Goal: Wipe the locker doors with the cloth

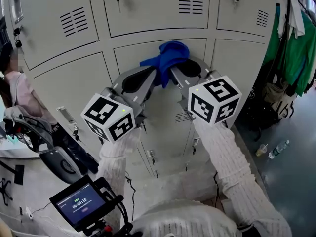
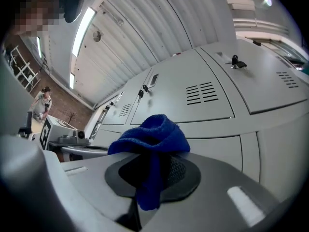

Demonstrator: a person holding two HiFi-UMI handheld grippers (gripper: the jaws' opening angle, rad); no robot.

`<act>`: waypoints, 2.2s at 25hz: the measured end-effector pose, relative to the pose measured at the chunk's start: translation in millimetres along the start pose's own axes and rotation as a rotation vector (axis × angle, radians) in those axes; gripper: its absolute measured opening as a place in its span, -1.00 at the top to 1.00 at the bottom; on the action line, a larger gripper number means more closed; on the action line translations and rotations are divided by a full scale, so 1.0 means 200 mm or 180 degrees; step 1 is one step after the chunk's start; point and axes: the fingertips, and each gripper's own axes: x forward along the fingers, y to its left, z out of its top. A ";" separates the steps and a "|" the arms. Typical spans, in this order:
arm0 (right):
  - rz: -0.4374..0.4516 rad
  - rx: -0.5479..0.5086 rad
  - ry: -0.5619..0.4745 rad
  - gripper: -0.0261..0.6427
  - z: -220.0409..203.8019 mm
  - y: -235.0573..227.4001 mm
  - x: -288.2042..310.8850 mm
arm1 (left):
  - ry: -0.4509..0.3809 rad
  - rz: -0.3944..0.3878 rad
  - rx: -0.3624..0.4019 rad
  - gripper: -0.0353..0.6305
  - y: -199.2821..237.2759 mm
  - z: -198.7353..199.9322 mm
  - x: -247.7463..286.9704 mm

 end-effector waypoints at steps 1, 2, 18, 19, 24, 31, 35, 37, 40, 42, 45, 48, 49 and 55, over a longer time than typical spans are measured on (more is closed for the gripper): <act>-0.0020 -0.0041 0.0025 0.77 0.01 -0.01 0.01 | -0.0008 0.0012 0.0016 0.88 0.01 0.01 0.00; -0.0031 -0.0057 0.0047 0.77 0.01 -0.03 0.03 | -0.0016 0.0021 0.0020 0.88 0.02 0.02 0.00; 0.0045 0.0037 0.0122 0.77 -0.08 -0.03 0.06 | 0.0058 -0.0032 -0.0305 0.88 0.01 -0.12 0.00; 0.0047 0.0053 0.0133 0.77 -0.11 -0.02 0.05 | 0.0086 -0.0041 -0.0337 0.88 0.00 -0.15 0.00; 0.0041 0.0142 0.0203 0.77 -0.23 0.00 0.02 | 0.0211 -0.0022 -0.0516 0.88 -0.03 -0.29 -0.03; 0.0092 0.0386 0.0481 0.77 -0.49 0.06 -0.06 | 0.0376 0.0010 -0.0878 0.88 -0.12 -0.53 -0.09; 0.0103 0.0572 0.0672 0.77 -0.68 0.10 -0.11 | 0.0490 -0.0033 -0.1105 0.88 -0.19 -0.68 -0.12; 0.0099 0.0659 0.0781 0.77 -0.78 0.12 -0.14 | 0.0585 -0.0042 -0.1201 0.88 -0.22 -0.77 -0.14; 0.0072 0.0782 0.0920 0.78 -0.92 0.14 -0.19 | 0.0739 -0.0020 -0.1284 0.88 -0.26 -0.89 -0.16; 0.0046 0.0861 0.0987 0.78 -1.00 0.15 -0.21 | 0.0804 -0.0001 -0.1387 0.88 -0.27 -0.97 -0.18; 0.0002 0.0957 0.1089 0.78 -1.12 0.17 -0.24 | 0.0878 0.0046 -0.1548 0.88 -0.29 -1.08 -0.20; -0.0015 0.1044 0.1212 0.78 -1.23 0.19 -0.27 | 0.0989 0.0105 -0.1594 0.88 -0.31 -1.19 -0.23; -0.0022 0.1068 0.1248 0.78 -1.27 0.20 -0.28 | 0.1025 0.0132 -0.1615 0.88 -0.32 -1.22 -0.24; -0.0048 0.1194 0.1552 0.78 -1.51 0.25 -0.35 | 0.1234 0.0253 -0.1894 0.88 -0.37 -1.43 -0.31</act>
